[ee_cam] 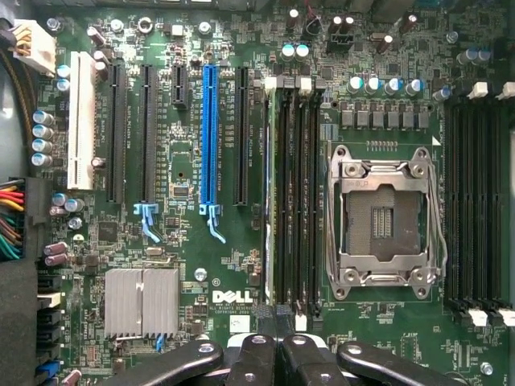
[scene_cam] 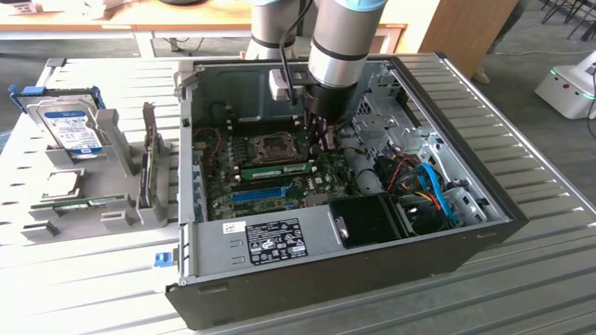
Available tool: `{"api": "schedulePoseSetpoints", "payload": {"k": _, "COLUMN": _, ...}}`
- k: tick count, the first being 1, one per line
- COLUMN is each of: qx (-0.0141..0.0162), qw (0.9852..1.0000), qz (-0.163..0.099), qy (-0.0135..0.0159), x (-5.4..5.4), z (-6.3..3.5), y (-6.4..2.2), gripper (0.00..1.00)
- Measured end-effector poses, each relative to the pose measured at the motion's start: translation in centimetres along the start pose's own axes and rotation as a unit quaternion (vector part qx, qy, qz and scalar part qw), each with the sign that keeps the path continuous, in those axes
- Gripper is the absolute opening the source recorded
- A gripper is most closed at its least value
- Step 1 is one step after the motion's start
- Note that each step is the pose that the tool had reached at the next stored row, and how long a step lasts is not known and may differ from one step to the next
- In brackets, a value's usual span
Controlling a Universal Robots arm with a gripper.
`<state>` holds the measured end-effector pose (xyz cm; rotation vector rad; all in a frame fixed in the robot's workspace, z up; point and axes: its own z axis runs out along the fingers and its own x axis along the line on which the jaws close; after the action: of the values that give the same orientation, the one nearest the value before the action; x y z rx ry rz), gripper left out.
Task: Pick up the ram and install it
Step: 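Press down the ram until it locks into place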
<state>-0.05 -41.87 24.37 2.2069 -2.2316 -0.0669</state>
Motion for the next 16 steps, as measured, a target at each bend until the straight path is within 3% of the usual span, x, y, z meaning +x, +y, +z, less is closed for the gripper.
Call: {"api": "schedulePoseSetpoints", "payload": {"k": 16, "qx": 0.0000, "qw": 1.0000, "qz": 0.000, "qy": -0.0001, "x": 0.0, "z": 1.13, "y": -0.04, "gripper": 0.10}}
